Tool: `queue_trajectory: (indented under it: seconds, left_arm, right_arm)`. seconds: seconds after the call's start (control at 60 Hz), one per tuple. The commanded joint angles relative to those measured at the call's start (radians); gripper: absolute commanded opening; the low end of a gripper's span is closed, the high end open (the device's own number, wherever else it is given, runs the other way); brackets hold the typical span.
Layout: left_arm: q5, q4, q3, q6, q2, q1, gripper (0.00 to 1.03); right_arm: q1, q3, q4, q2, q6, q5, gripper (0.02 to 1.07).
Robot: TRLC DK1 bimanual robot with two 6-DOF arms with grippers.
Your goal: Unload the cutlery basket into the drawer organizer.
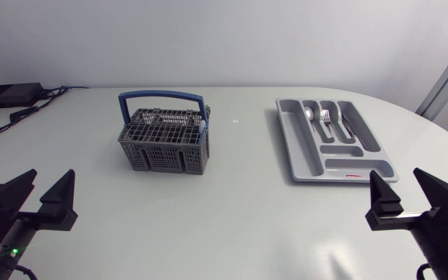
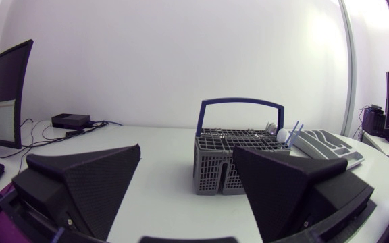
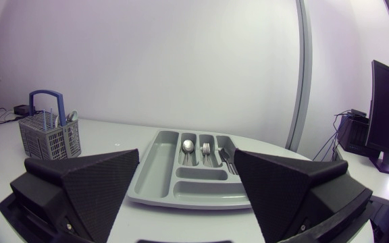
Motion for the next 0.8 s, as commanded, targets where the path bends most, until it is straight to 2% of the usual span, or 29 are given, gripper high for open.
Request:
queue_trajectory:
  seconds: [0.0, 0.583, 0.783]
  left_arm:
    - [-0.003, 0.002, -0.015, -0.024, -0.007, -0.001, 0.99]
    - [-0.003, 0.012, -0.013, -0.024, -0.01, -0.006, 0.99]
    - [0.002, -0.015, 0.068, -0.01, 0.001, -0.027, 0.99]
  right_arm:
    - [0.009, -0.018, -0.006, -0.005, 0.026, -0.006, 1.03]
    - [0.011, -0.018, -0.002, -0.007, 0.023, -0.006, 1.03]
    - [0.054, 0.014, 0.003, -0.002, 0.025, 0.02, 1.03]
